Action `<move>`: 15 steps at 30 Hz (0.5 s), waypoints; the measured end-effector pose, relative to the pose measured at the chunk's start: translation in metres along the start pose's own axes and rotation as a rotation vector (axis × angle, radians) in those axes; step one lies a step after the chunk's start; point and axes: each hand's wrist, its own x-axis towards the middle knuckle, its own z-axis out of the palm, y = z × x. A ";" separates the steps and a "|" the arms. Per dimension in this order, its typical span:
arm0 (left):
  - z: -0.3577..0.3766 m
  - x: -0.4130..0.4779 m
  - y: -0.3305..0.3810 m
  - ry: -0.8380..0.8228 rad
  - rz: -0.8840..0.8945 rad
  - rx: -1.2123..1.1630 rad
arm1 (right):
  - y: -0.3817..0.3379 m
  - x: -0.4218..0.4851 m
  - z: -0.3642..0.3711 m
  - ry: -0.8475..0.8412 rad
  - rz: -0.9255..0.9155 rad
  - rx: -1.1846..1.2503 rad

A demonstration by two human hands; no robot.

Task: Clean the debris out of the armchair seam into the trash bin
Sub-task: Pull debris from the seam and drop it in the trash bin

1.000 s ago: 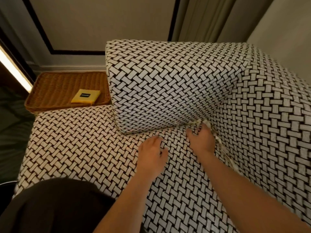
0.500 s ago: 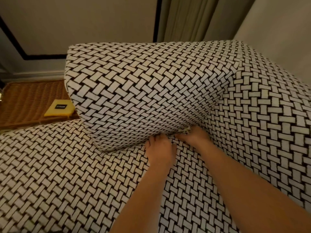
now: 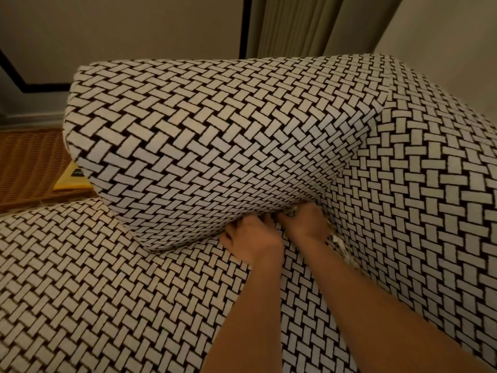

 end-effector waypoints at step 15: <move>0.005 -0.001 -0.005 0.119 0.025 -0.145 | 0.009 -0.004 -0.001 0.098 -0.122 0.059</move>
